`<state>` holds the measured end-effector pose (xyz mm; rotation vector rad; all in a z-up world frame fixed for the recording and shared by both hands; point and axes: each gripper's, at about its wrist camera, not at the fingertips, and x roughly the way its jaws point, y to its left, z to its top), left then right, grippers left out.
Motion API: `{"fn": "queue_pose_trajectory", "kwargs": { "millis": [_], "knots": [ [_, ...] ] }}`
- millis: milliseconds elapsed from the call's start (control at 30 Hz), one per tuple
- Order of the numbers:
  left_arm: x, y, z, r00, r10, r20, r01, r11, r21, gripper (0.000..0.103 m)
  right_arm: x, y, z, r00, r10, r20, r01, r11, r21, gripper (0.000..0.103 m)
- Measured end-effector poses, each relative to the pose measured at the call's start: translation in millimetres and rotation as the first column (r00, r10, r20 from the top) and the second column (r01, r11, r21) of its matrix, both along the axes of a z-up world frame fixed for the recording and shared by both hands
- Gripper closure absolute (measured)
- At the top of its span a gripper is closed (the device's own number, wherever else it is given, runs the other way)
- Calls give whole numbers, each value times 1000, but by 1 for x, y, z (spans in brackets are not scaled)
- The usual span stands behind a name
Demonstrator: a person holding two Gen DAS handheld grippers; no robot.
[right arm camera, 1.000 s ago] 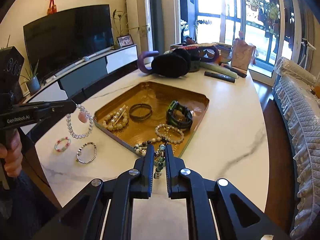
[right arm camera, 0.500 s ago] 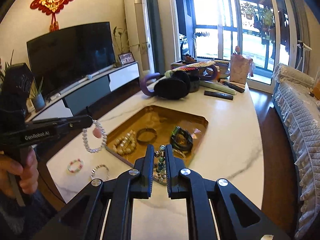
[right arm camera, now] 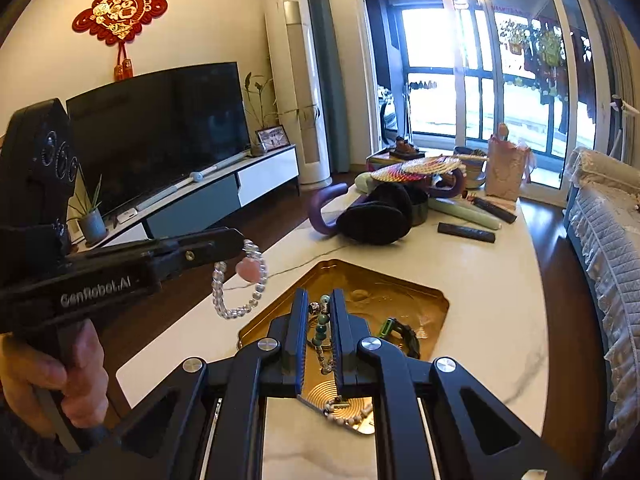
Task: Organize jewelry
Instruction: 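Lift the green strand and crystal bracelet and carry both over the tray, then open the left tool to drop the crystal bracelet while the right tool releases the green strand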
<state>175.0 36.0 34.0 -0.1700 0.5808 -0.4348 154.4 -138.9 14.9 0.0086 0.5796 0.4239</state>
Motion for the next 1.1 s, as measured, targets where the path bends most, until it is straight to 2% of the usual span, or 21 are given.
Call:
{"fn": "queue_pose_trajectory", "kwargs": {
  "millis": [300, 500, 633, 800, 1000, 1067, 1100],
  "knots": [
    [37, 3, -73, 985, -4, -175, 5, 1000, 9, 95, 31, 3, -55, 994, 0, -111, 0, 1000, -4, 93],
    [54, 5, -93, 972, -55, -229, 53, 998, -18, 95, 52, 11, -78, 987, 21, -157, -23, 1000, -15, 93],
    [67, 18, -109, 959, -53, -277, 42, 998, -47, 95, 61, 16, -92, 982, 42, -186, -45, 999, -14, 93],
    [75, 17, -127, 951, -15, -308, 20, 1000, 13, 95, 77, 14, -116, 968, 29, -247, -37, 999, -28, 93],
    [75, 6, -134, 952, -3, -307, 29, 996, 81, 95, 81, 15, -126, 965, 16, -263, -31, 998, -55, 93],
    [75, 5, -134, 952, 26, -304, 8, 994, 112, 91, 78, 17, -126, 967, -40, -250, 12, 994, -112, 89],
    [74, 5, -134, 952, 55, -300, -16, 991, 130, 89, 78, 15, -126, 968, -46, -247, 19, 994, -110, 87]
  ]
}}
